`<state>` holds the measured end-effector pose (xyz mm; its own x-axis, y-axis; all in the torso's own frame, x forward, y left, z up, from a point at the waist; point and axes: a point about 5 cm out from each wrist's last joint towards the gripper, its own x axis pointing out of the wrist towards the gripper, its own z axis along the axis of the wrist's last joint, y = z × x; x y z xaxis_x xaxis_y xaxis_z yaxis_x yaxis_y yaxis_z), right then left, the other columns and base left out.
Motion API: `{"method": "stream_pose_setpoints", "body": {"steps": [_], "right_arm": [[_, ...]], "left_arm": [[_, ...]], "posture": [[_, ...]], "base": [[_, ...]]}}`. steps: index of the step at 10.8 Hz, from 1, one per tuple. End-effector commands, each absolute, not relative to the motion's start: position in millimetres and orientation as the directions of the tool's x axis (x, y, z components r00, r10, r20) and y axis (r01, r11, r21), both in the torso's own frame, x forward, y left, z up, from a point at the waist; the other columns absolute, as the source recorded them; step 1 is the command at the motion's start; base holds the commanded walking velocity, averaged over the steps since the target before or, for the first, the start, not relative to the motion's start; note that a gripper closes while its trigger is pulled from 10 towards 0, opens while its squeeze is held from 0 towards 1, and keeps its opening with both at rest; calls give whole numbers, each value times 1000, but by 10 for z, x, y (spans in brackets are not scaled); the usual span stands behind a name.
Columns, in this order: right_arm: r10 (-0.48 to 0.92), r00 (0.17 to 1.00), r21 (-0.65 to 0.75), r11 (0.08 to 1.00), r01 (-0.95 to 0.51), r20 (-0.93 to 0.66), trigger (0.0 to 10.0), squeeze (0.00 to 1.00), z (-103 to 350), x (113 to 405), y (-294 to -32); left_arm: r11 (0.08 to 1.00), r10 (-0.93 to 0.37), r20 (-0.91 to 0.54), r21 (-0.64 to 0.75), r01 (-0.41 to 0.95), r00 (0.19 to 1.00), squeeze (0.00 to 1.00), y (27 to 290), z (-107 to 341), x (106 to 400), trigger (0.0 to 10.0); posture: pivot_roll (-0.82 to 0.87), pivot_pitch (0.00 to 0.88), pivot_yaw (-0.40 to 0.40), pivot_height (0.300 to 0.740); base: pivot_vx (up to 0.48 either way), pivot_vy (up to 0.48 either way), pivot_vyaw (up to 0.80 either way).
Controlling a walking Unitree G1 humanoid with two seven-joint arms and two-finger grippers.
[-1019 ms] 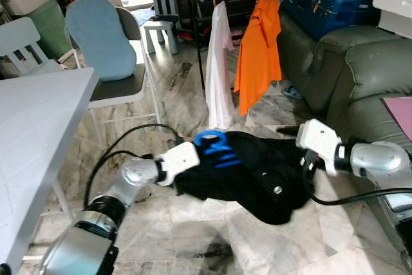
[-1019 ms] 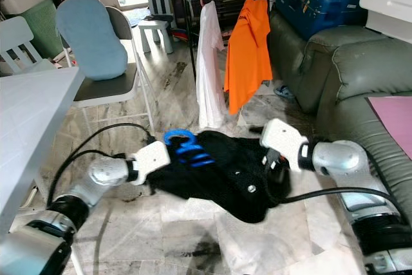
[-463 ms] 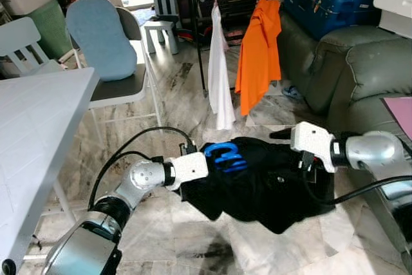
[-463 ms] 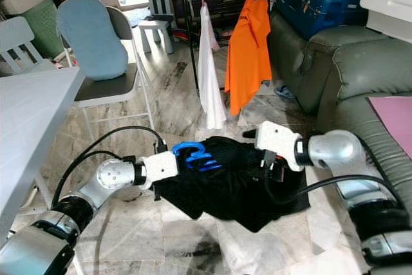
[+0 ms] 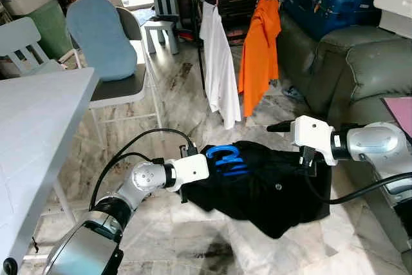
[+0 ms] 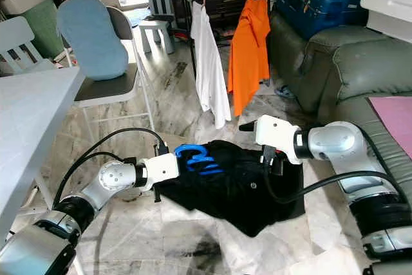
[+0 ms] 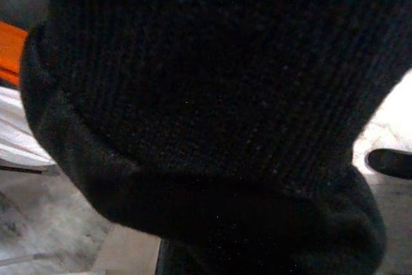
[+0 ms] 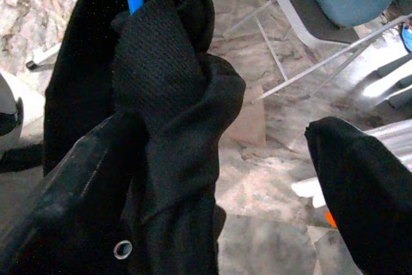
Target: Hang hanger
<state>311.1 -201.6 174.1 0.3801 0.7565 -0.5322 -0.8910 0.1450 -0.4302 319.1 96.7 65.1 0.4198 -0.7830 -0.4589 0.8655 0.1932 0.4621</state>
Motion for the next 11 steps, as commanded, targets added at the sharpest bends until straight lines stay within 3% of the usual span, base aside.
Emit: {"method": "stream_pose_setpoints", "body": {"steps": [1, 2, 3, 11], "right_arm": [[760, 322, -407, 84, -910, -564, 10000, 0, 1705, 3078, -1955], [758, 311, -390, 82, -917, -573, 2980, 0, 1665, 3098, -1939], [758, 299, -374, 78, -924, -580, 0, 0, 1632, 3113, -1925], [675, 238, -320, 4, -948, -699, 0, 0, 1313, 3145, -1888]], "left_arm": [[184, -792, -437, 496, 849, 427, 0, 941, 747, 3247, 0], [182, -794, -434, 499, 847, 426, 0, 923, 763, 3257, 0], [180, -797, -431, 500, 847, 424, 0, 909, 771, 3259, 0], [174, -806, -419, 505, 845, 417, 0, 842, 804, 3273, 118]], "posture": [[-263, 0, 135, 740], [-263, 0, 133, 740], [-262, 0, 134, 740], [-260, 0, 120, 740]], "base": [[0, 0, 0], [0, 0, 0], [0, 0, 0], [0, 0, 0]]}}
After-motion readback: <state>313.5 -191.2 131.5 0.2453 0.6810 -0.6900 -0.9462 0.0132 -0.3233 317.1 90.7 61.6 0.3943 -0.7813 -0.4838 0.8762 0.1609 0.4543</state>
